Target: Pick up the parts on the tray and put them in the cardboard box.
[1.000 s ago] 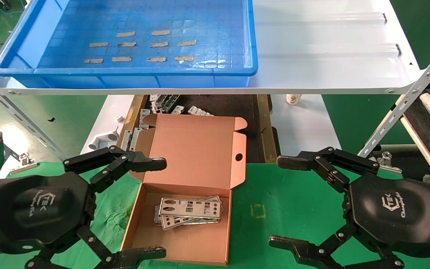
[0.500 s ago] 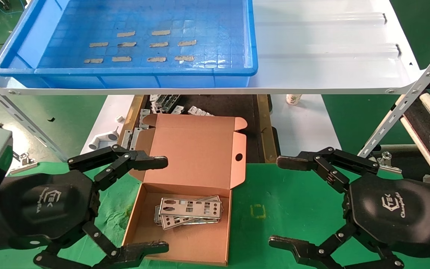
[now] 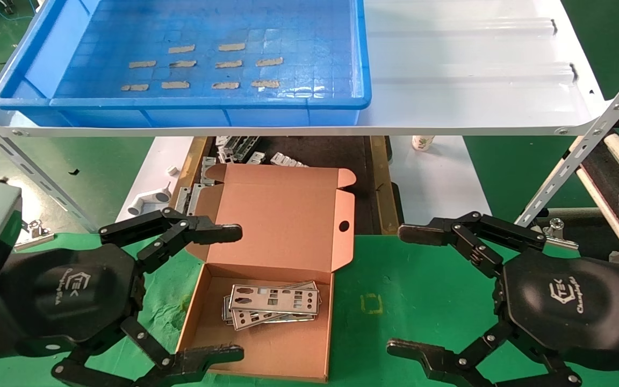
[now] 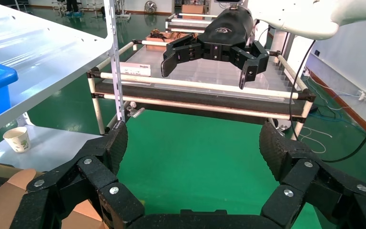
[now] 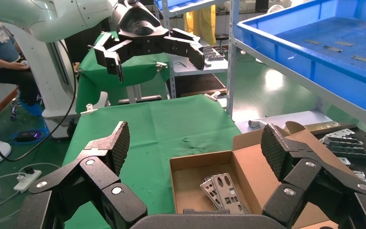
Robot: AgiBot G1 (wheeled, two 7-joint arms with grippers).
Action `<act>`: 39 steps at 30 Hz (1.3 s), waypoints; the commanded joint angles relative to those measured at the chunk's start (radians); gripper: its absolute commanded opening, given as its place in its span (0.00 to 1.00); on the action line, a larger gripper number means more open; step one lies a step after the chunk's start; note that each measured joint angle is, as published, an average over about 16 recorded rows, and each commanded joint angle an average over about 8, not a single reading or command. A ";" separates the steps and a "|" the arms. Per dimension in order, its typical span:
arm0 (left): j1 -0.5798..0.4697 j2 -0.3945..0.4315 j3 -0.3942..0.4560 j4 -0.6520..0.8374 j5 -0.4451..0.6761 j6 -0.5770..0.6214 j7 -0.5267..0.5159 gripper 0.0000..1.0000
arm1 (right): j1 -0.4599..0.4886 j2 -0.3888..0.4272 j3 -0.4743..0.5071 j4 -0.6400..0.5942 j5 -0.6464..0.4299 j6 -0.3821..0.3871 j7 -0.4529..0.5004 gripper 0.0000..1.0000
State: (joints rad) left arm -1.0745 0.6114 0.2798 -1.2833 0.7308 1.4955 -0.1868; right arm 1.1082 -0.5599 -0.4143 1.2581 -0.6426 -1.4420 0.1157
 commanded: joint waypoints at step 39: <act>-0.002 0.001 0.002 0.003 0.002 -0.001 0.001 1.00 | 0.000 0.000 0.000 0.000 0.000 0.000 0.000 1.00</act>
State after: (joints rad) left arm -1.0763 0.6127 0.2823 -1.2807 0.7323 1.4946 -0.1855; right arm 1.1082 -0.5599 -0.4143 1.2581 -0.6426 -1.4420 0.1157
